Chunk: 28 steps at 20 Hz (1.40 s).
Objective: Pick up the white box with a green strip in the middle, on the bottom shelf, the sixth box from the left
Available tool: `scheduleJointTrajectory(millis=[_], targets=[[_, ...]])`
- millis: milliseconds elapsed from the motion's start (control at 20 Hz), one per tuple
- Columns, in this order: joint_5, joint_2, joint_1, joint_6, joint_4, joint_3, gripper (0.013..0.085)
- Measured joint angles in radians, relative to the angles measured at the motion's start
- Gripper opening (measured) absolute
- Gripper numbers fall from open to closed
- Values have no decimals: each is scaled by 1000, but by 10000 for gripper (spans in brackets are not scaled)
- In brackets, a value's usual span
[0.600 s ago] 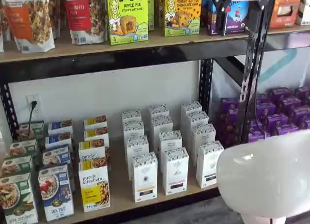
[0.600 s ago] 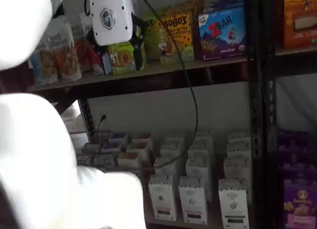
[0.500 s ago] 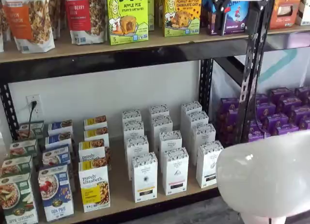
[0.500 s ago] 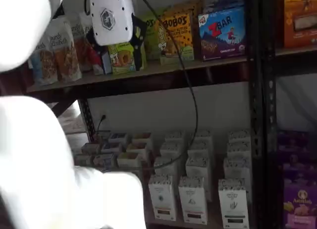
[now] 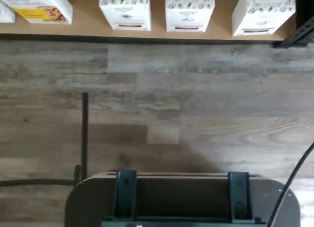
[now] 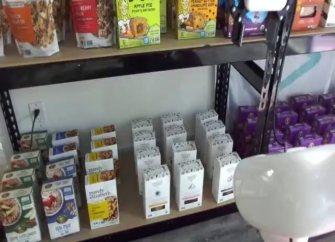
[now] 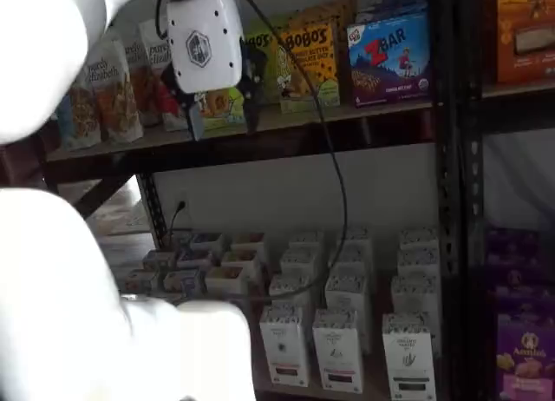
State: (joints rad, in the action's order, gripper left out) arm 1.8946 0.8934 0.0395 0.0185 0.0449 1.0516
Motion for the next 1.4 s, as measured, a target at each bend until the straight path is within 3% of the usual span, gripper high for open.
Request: scheduleJointTrajectory(millis=[250,400,950,1400], targets=[[-104,18,-10,3,-43,-112,850],[-176,22,16,24,-27,-184,850],[-450,-4,40,57,24,-431,850],[-688,-99,20,39,-13,-583,850]])
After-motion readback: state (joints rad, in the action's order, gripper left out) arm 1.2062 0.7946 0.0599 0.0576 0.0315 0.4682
